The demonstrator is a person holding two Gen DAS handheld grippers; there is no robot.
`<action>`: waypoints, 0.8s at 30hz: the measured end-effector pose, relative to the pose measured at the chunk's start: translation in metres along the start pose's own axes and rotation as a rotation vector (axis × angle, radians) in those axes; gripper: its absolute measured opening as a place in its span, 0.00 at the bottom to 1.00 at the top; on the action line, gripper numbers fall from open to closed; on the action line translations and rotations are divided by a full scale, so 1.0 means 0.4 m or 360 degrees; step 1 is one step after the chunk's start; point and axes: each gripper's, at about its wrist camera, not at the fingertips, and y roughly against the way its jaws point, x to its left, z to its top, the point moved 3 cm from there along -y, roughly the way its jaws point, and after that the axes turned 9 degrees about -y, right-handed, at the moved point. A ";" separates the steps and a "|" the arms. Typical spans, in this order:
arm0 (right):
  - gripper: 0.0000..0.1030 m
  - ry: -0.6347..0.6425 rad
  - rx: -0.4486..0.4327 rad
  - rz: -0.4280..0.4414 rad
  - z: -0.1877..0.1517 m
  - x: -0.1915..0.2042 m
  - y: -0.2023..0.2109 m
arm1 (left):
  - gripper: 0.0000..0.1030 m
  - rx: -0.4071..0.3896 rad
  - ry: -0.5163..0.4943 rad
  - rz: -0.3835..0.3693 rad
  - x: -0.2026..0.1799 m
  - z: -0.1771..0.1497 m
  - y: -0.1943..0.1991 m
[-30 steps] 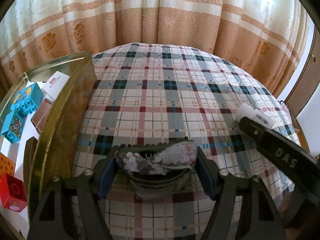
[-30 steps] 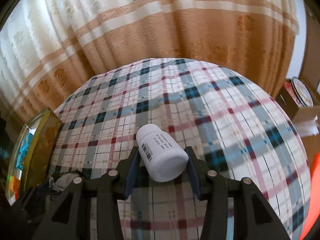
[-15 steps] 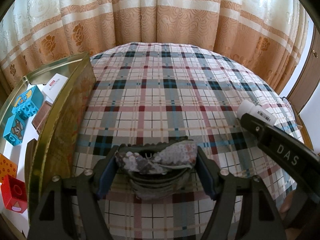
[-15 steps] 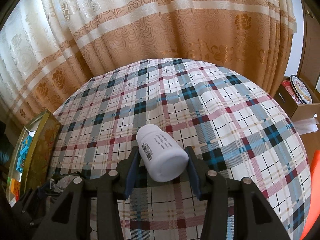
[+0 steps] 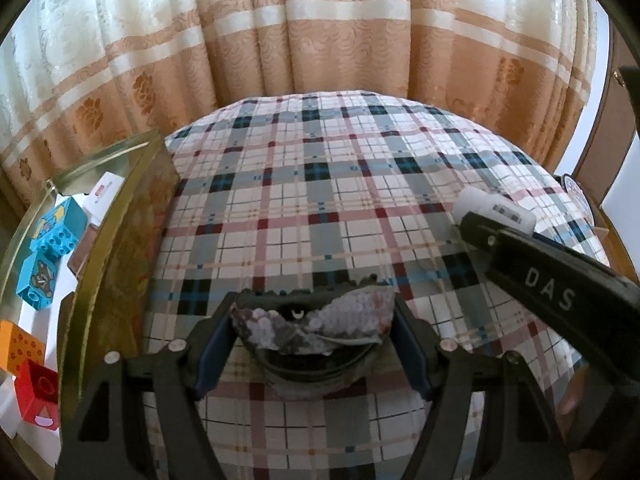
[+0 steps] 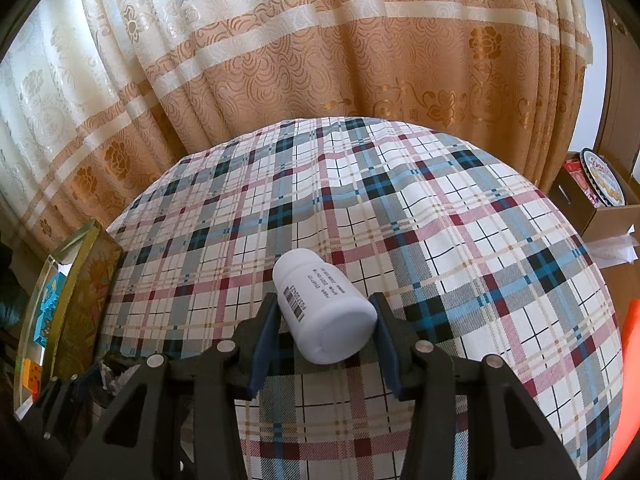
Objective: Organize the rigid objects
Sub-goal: 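Carry the gray pouch and white bottle over the white tray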
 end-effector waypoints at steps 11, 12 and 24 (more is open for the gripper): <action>0.47 -0.0060 -0.0005 0.0055 0.003 -0.010 0.004 | 0.70 -0.0088 0.0049 -0.0032 0.004 -0.003 0.035; 0.47 -0.0065 -0.0006 0.0059 0.003 -0.011 0.005 | 0.70 -0.0093 0.0067 -0.0057 0.006 -0.006 0.044; 0.47 -0.0089 -0.0036 0.0059 0.006 -0.017 0.012 | 0.70 -0.0209 0.0041 -0.0050 0.024 0.003 0.135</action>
